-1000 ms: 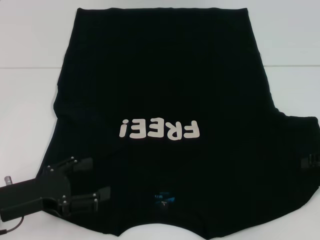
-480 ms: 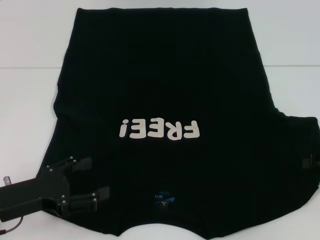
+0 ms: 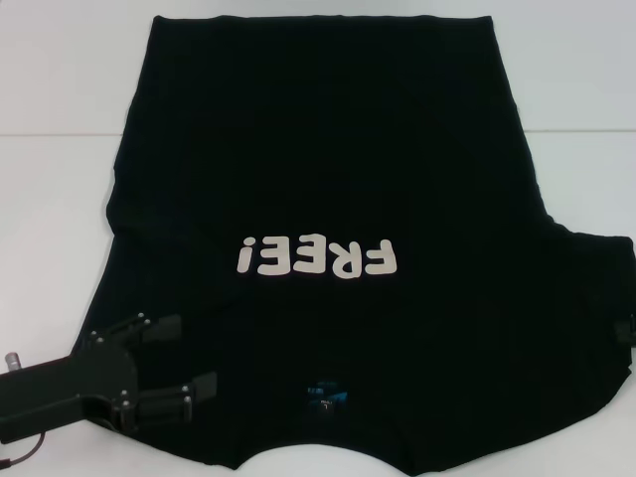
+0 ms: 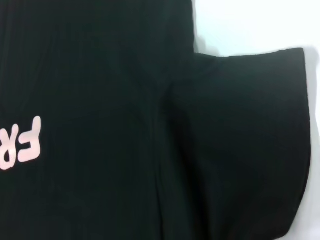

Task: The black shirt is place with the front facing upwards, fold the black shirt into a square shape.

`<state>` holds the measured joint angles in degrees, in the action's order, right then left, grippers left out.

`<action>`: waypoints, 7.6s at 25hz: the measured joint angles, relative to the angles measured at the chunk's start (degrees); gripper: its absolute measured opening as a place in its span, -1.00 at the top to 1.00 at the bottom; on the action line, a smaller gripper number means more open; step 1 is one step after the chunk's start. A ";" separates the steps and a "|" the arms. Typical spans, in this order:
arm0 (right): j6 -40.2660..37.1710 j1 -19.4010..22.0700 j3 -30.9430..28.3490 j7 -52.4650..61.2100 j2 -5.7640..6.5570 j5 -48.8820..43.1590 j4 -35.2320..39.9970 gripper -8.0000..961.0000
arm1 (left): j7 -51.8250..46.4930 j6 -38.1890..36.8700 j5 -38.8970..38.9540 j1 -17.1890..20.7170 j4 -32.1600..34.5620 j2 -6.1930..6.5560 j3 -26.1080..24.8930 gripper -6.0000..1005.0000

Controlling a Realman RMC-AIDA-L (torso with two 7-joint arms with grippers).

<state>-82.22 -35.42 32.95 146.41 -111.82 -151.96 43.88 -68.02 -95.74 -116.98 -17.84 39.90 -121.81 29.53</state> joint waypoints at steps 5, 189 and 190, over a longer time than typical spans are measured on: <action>0.01 -0.05 0.35 0.12 0.20 -0.01 0.04 0.50 | 0.00 0.00 0.04 0.03 0.00 0.00 0.00 -0.89; -1.60 0.14 15.68 -33.24 -5.40 33.13 0.52 0.05 | -18.49 -2.64 0.96 -0.54 -0.87 1.79 -7.03 -0.89; -1.76 3.35 15.28 -42.75 -6.17 38.82 -0.86 -0.05 | -20.95 -3.45 0.98 -0.64 -0.76 2.32 -7.59 -0.89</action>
<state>-83.98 -32.07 48.23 103.67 -118.00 -113.14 43.01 -88.97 -99.19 -116.00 -18.48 39.14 -119.49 21.94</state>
